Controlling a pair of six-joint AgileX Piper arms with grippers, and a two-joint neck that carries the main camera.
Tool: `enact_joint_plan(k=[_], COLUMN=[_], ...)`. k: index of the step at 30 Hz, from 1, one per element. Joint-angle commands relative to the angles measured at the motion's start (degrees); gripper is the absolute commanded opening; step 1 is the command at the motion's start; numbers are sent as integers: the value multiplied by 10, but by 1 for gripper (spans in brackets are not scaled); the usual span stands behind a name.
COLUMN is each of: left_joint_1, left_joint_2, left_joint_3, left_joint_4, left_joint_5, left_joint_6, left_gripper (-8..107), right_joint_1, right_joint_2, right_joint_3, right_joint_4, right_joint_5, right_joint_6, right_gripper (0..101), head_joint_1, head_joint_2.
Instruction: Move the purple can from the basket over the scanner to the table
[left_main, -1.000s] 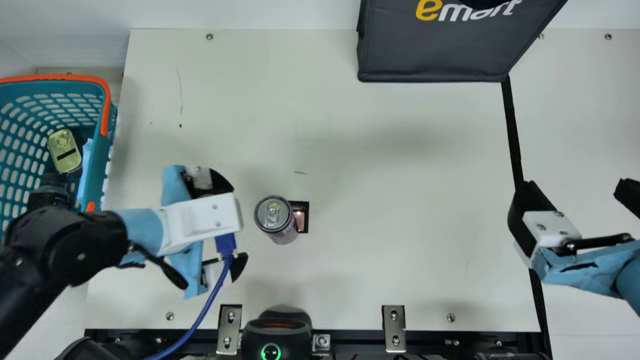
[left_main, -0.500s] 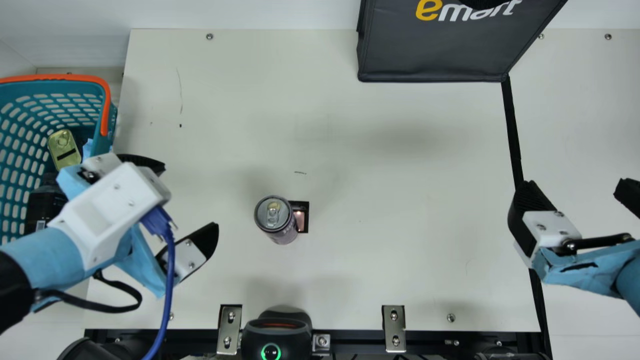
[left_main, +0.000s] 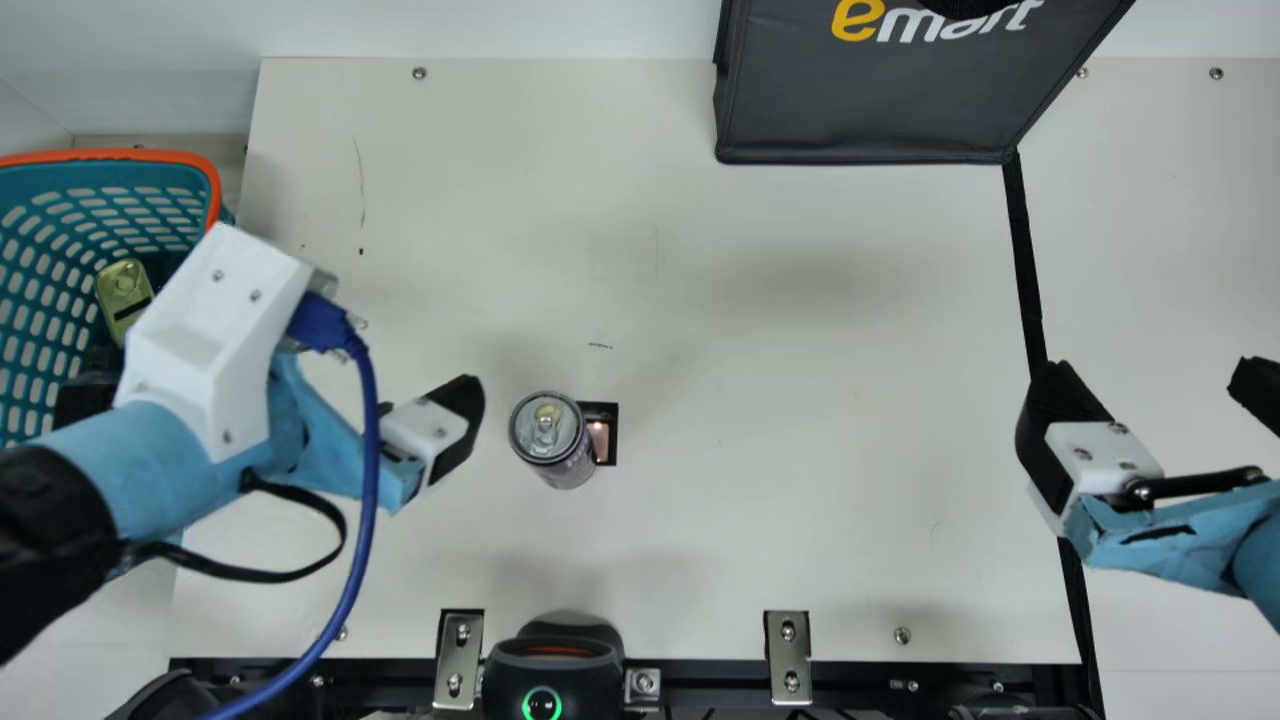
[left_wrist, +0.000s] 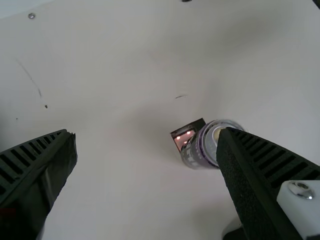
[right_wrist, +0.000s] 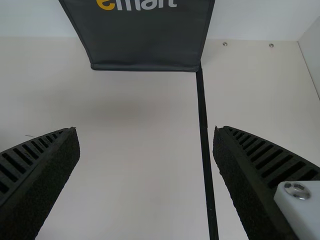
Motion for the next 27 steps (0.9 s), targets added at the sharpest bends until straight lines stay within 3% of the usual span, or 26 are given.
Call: enact_joint_plan(k=[1,9,16,27], left_joint_1=[-52,-189,-293,-317], left_joint_2=[14,72,132,198], left_joint_3=[-4,-27,-48,-22], left_joint_4=[51,195,297,289], left_joint_5=[1,24,93,93], left_joint_6=[-168,-425,-613,-743], left_gripper=[90,90,90,90], right_joint_1=[0,0,0,0], right_joint_2=[0,0,0,0], right_joint_3=[0,0,0,0], right_joint_4=[0,0,0,0], right_joint_5=[0,0,0,0], right_joint_6=[0,0,0,0], right_gripper=[95,95,95,95], head_joint_1=[-17,-17,-17,-17], head_joint_2=[1,1,1,1])
